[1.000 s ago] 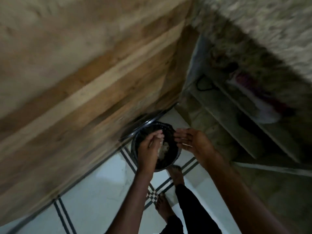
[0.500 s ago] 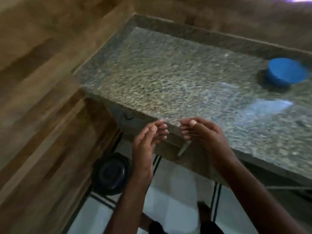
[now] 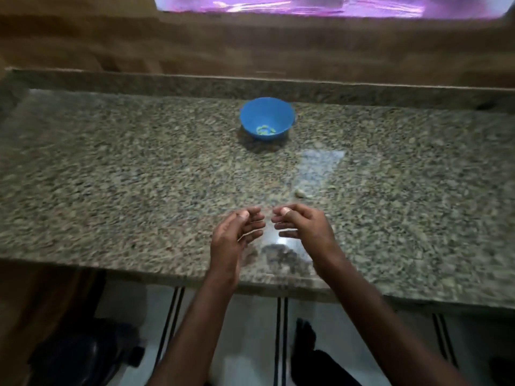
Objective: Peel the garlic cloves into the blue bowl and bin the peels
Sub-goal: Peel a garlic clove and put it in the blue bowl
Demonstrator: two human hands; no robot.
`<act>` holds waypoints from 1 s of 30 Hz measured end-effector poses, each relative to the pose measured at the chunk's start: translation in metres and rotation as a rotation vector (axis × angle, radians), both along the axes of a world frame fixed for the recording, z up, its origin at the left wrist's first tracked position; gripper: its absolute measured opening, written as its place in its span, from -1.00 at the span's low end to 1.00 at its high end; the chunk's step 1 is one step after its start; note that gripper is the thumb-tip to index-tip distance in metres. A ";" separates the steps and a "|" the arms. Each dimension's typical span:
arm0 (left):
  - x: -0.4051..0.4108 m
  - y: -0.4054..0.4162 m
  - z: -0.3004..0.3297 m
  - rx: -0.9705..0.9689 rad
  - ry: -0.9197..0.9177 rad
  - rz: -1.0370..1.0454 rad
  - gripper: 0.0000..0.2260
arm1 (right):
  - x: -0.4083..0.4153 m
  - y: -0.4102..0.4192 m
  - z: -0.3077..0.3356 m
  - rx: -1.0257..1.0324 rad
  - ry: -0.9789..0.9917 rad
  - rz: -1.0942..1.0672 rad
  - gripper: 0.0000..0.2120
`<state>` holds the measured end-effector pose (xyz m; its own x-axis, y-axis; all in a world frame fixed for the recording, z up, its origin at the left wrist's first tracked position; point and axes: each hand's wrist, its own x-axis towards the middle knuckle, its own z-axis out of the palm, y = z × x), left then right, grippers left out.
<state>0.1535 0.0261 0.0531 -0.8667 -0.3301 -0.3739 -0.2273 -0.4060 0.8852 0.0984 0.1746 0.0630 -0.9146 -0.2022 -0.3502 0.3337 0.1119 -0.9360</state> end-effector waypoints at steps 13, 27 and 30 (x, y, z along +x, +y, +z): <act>-0.126 0.036 -0.119 -1.511 -0.180 -0.379 -0.46 | -0.129 0.084 -0.073 0.894 0.360 0.014 -0.76; -0.126 0.037 -0.114 -1.534 -0.201 -0.383 -0.43 | -0.244 0.010 -0.026 0.634 0.561 0.051 -0.96; -0.128 0.037 -0.115 -1.515 -0.194 -0.366 -0.44 | -0.291 -0.041 0.000 0.636 0.683 0.080 -0.95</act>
<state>0.0256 0.0633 -0.0622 -0.9605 -0.2779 -0.0134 -0.2650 0.8990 0.3486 -0.1922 0.1333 0.0629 -0.9544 -0.2286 0.1918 -0.2971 0.6687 -0.6816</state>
